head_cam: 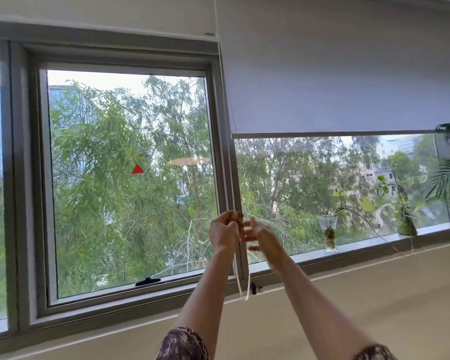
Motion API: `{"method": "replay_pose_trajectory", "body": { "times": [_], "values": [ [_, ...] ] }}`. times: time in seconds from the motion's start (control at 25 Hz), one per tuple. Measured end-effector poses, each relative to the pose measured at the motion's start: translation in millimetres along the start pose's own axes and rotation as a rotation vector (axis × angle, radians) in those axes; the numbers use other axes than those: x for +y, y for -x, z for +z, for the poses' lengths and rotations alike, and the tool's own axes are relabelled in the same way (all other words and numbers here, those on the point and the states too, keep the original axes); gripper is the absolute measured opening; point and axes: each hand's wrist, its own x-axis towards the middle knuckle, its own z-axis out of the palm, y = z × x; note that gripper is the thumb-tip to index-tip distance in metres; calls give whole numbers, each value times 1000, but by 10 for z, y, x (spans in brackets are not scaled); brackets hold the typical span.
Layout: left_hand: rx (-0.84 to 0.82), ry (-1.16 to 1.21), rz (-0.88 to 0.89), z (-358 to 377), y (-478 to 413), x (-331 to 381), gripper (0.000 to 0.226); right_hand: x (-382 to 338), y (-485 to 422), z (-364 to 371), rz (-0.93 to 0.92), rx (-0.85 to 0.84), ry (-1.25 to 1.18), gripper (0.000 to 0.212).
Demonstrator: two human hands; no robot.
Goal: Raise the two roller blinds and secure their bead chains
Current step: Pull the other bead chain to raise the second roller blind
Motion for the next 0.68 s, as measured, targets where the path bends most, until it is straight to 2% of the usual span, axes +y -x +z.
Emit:
{"method": "replay_pose_trajectory", "body": {
  "times": [0.12, 0.24, 0.4, 0.52, 0.68],
  "values": [
    [4, -11, 56, 38, 42, -2, 28, -447, -234, 60, -96, 64, -13, 41],
    [8, -19, 110, 67, 86, 21, 27, -816, -394, 161, -147, 126, -41, 29],
    [-13, -152, 230, 24, 87, 50, 44, -921, -476, 300, -161, 149, -153, 22],
    [-96, -224, 262, -54, 30, 23, 49, -847, -426, 386, -184, 209, -75, 26],
    [-299, -367, 178, -218, -25, -201, 39, -441, -273, 438, -214, 221, 27, 27]
  ]
}}
